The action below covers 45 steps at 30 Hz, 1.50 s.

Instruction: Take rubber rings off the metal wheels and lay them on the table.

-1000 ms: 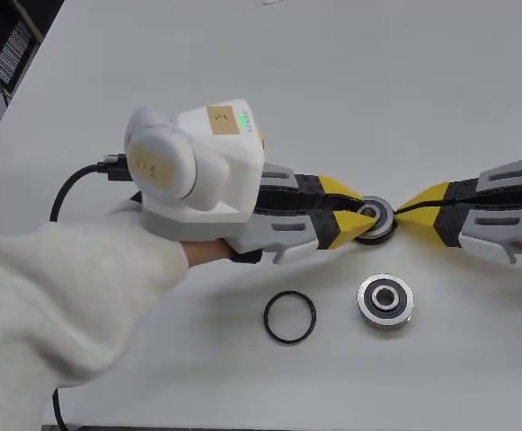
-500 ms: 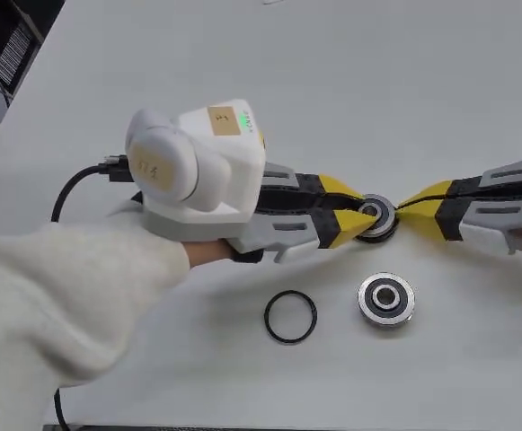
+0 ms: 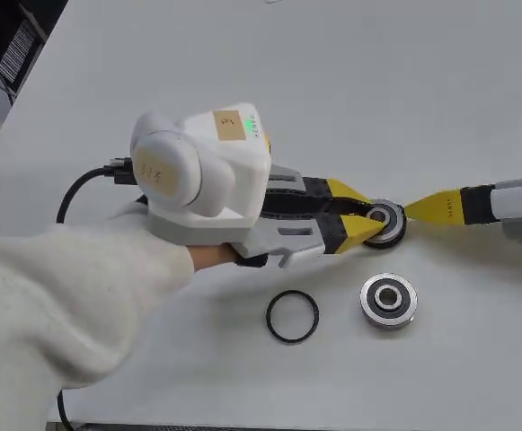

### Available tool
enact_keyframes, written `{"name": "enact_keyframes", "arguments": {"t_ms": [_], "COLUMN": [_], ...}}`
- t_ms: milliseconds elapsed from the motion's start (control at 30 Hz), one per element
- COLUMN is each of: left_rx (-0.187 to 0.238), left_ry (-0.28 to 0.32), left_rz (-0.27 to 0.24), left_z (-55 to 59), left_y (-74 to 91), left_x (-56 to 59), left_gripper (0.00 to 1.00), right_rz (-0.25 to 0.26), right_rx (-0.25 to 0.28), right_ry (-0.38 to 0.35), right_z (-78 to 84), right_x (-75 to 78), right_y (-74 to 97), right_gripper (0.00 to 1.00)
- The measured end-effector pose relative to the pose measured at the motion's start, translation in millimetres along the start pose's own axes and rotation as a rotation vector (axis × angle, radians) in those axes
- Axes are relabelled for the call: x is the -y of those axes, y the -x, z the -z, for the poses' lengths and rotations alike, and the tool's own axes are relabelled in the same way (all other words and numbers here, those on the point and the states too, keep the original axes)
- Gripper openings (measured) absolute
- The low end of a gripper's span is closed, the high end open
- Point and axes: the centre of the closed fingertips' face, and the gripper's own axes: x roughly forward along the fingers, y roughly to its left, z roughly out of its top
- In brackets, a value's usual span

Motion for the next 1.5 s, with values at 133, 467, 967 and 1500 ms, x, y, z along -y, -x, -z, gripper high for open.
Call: {"name": "enact_keyframes", "arguments": {"t_ms": [133, 467, 967, 1500], "left_rx": [0.000, -0.004, -0.004, -0.003], "left_ry": [-0.013, -0.020, -0.024, -0.028], "left_rz": [0.004, 0.000, 0.001, -0.003], "left_z": [0.2, 0.6, 1.1, 0.7], "left_y": [0.1, -0.4, -1.5, -2.0], "left_x": [1.1, 0.0, -0.9, -0.6], "left_gripper": [0.12, 0.12, 0.12, 0.12], "right_rz": [-0.014, -0.025, -0.051, -0.074], "right_rx": [-0.005, -0.006, 0.000, -0.002], "right_ry": [-0.003, -0.003, -0.005, 0.052], "right_z": [0.5, -0.5, 0.6, -4.5], "right_x": [-1.8, -6.6, -16.0, -28.1], "right_y": [-1.4, -5.4, -8.9, -19.9], "right_gripper": [0.00, 0.00, 0.00, 0.00]}}
